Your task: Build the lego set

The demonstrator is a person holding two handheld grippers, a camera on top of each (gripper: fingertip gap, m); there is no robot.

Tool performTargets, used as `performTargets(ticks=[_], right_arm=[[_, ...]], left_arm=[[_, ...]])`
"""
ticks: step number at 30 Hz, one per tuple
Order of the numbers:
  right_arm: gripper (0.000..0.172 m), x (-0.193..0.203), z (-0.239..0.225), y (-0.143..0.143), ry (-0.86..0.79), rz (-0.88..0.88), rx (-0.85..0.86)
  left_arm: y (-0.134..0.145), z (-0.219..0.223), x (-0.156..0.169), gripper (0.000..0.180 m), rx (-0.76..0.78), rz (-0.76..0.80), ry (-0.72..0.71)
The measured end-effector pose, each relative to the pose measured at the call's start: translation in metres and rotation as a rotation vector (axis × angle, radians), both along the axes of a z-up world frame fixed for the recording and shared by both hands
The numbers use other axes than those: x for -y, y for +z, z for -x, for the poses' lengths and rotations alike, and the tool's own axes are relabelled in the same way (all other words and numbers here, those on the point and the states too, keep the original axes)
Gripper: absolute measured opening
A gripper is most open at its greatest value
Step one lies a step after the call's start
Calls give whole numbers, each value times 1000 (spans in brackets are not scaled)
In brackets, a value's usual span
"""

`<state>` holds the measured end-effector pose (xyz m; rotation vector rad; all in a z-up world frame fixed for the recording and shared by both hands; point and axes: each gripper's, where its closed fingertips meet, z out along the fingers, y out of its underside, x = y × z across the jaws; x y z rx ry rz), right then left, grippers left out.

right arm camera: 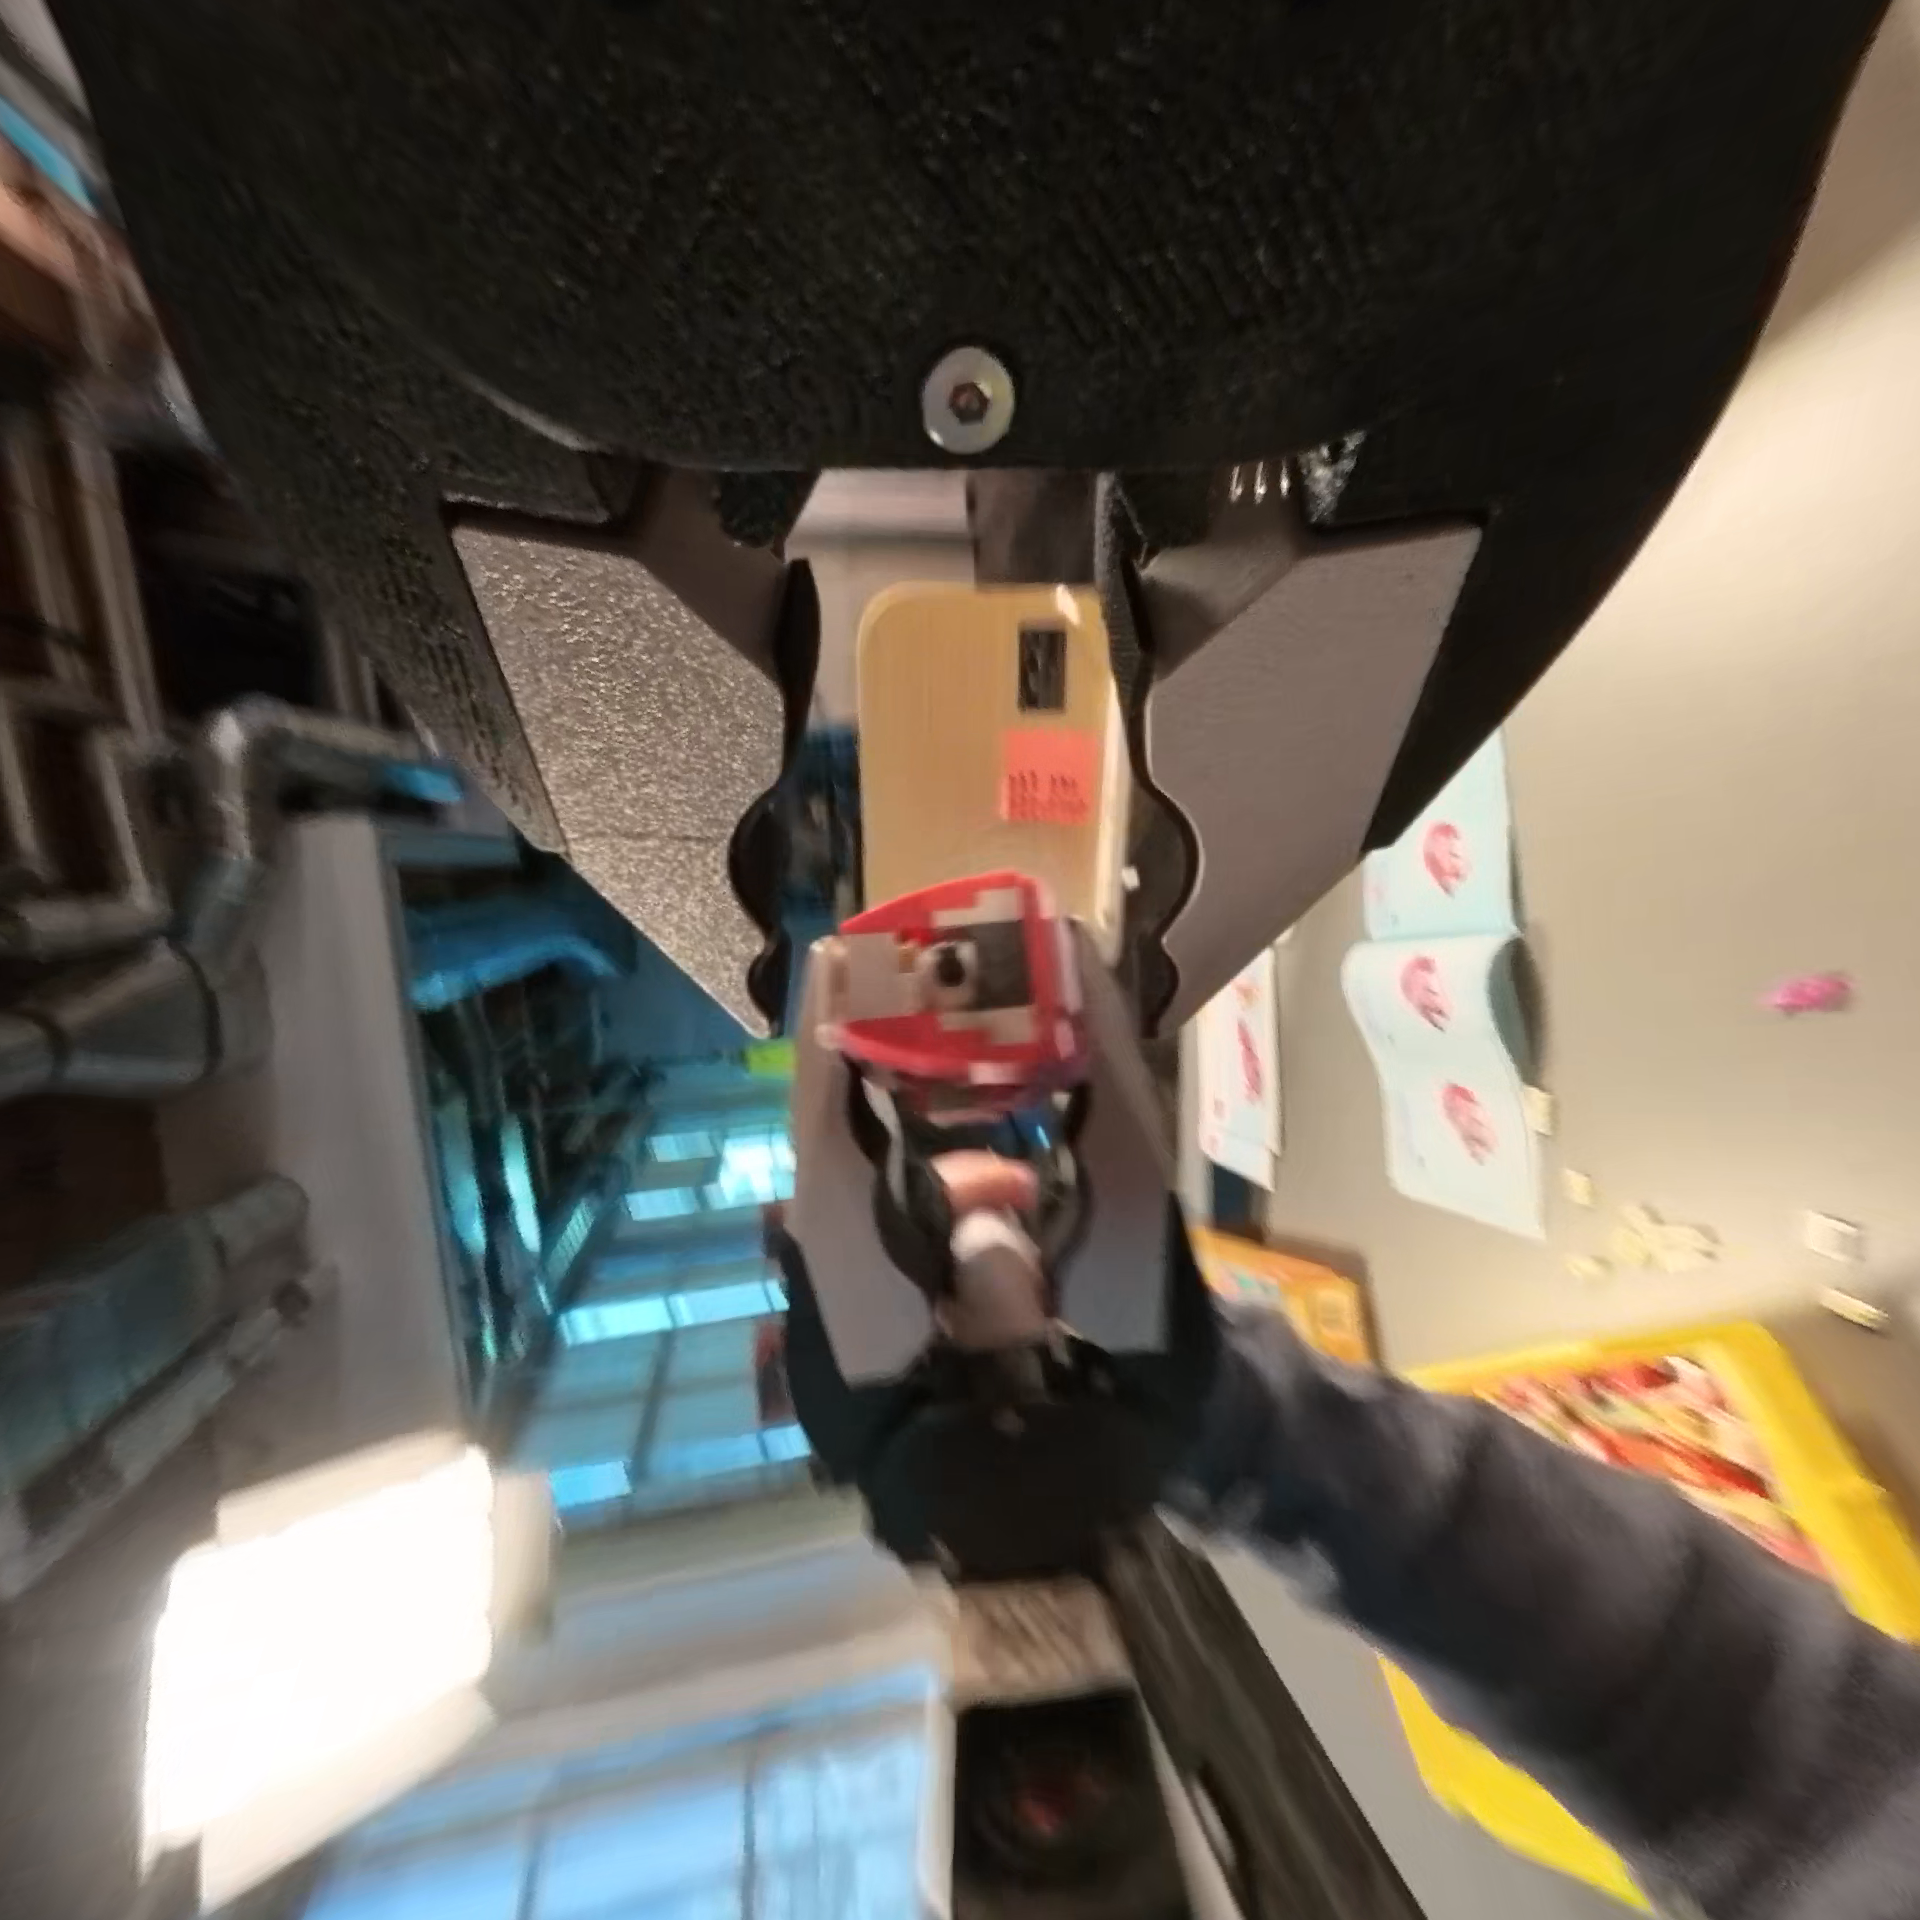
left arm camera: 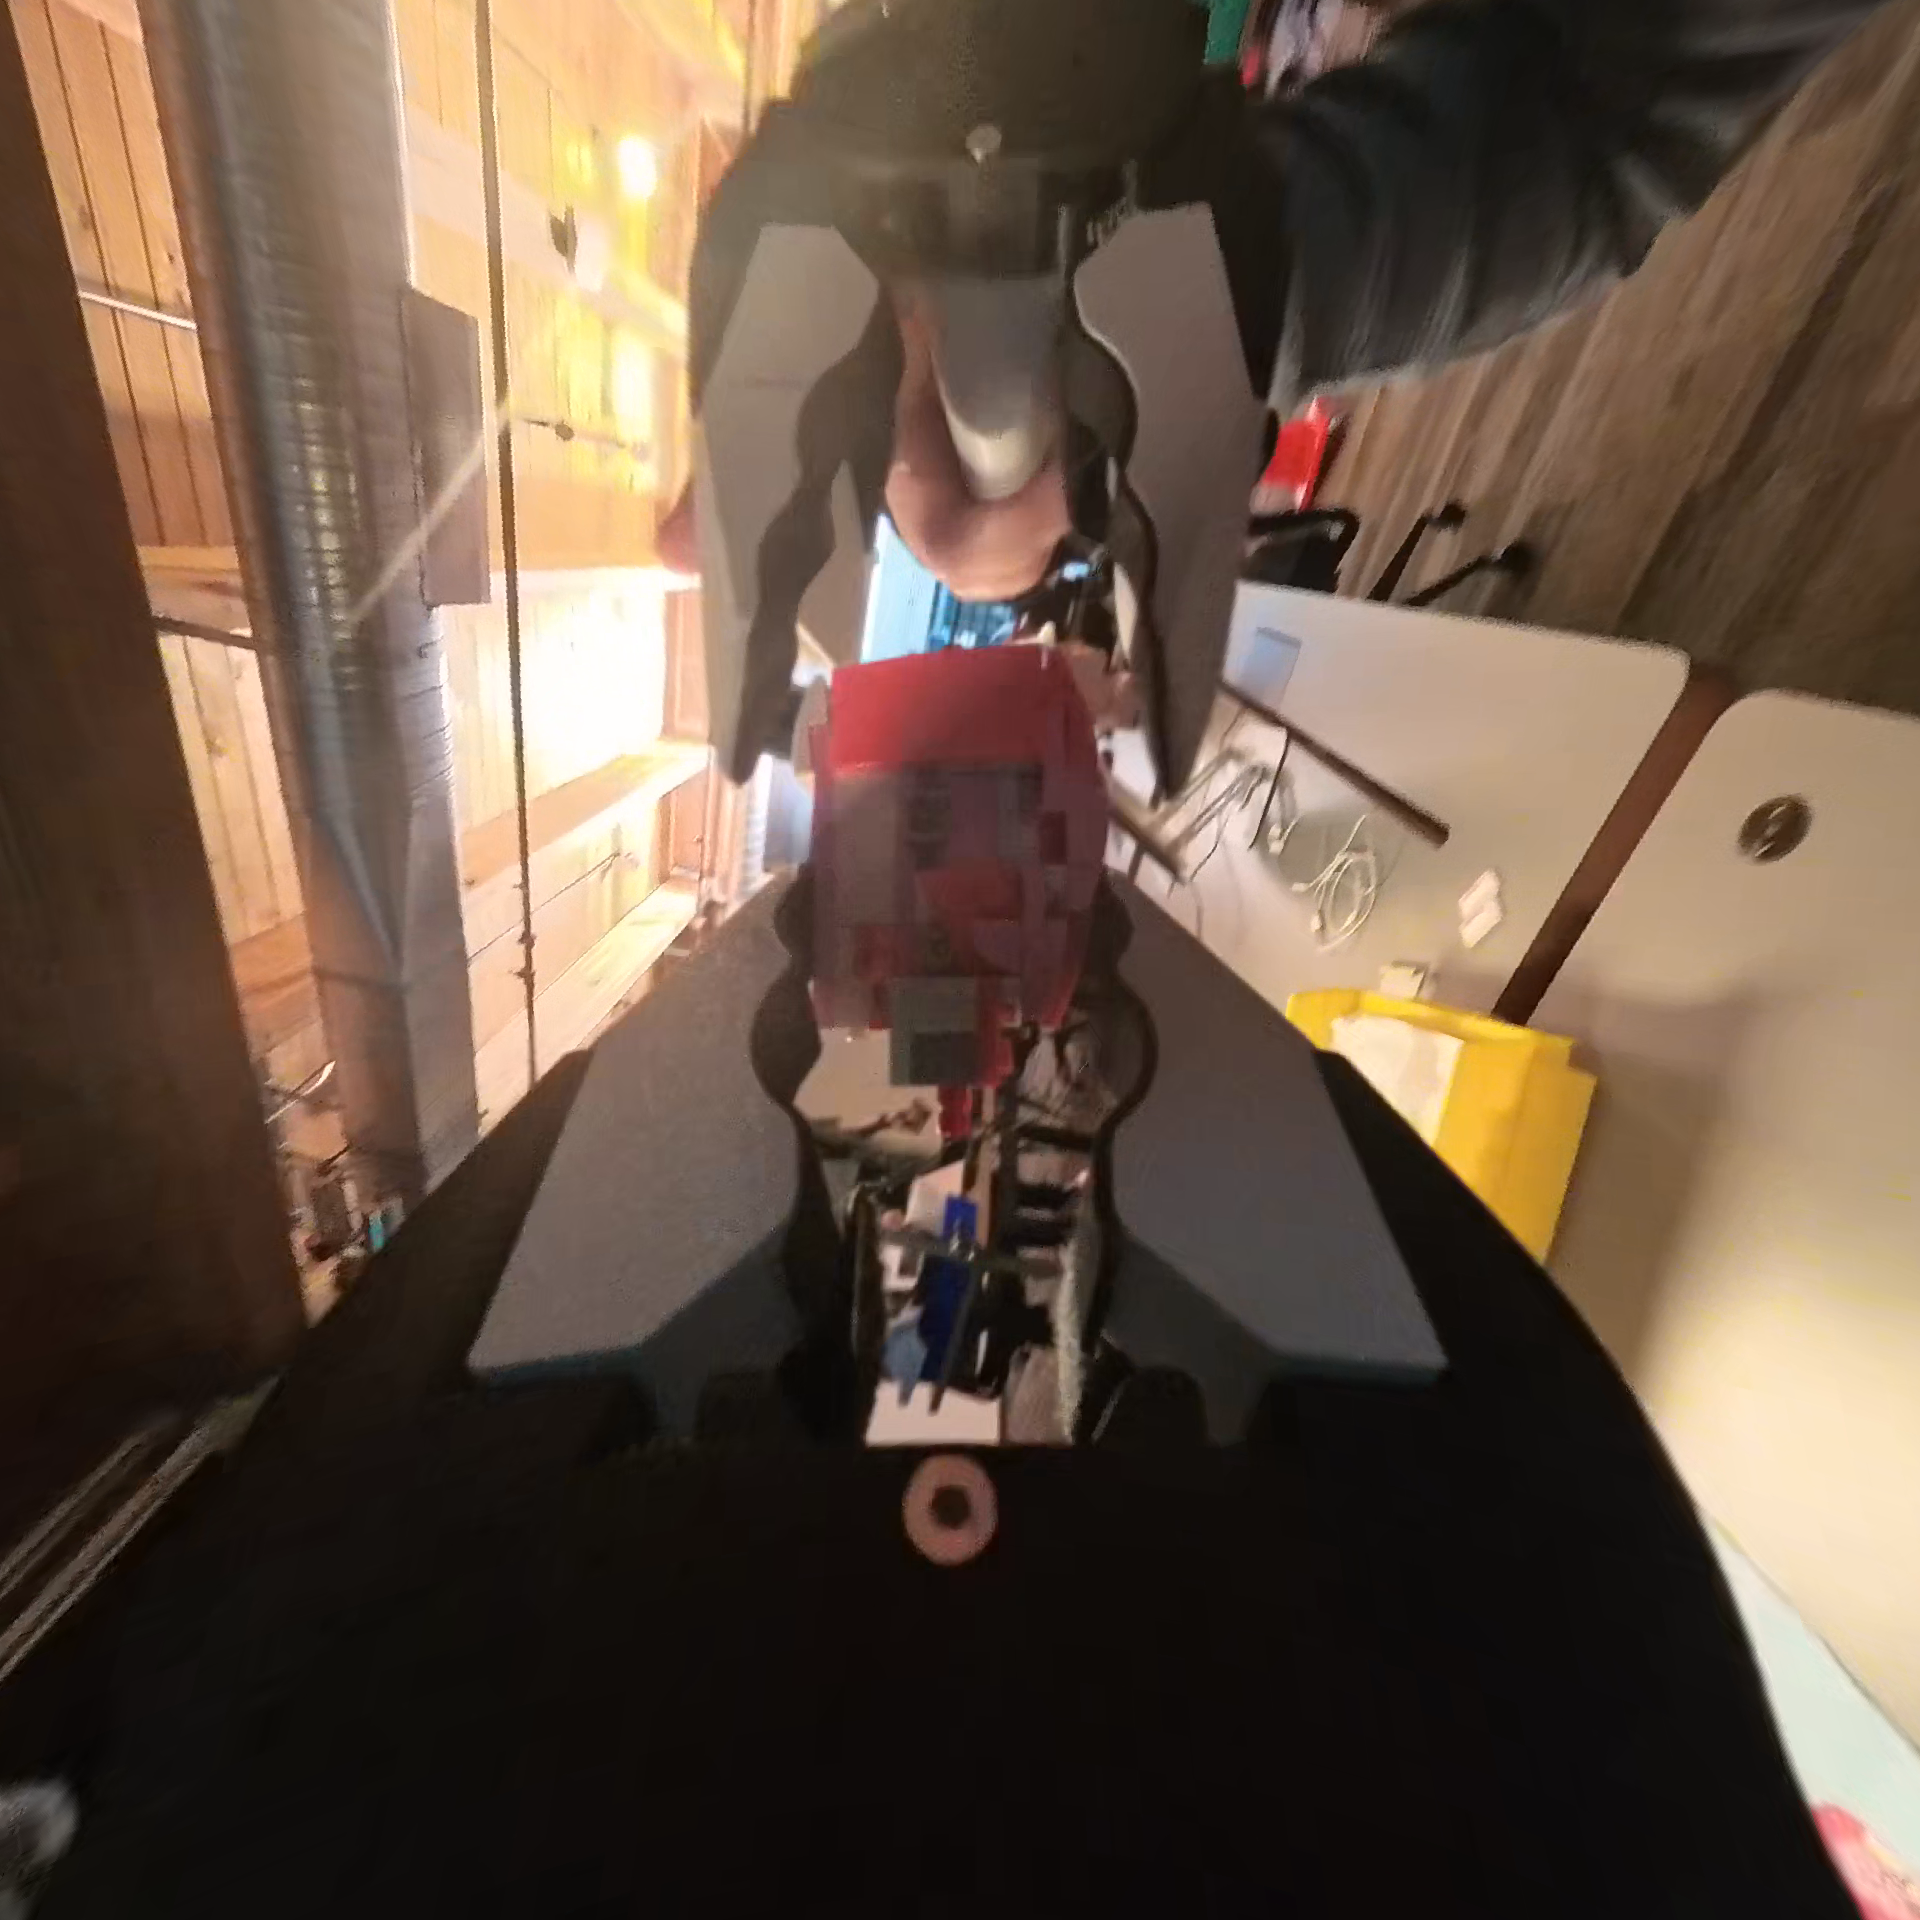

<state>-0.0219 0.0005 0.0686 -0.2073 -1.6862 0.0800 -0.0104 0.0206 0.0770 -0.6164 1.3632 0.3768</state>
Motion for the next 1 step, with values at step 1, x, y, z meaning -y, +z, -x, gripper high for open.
performTargets(ticks=[1], right_arm=[[65, 5, -2, -1, 41, 1, 8]], left_arm=[[1, -1, 4, 51, 10, 18, -38]])
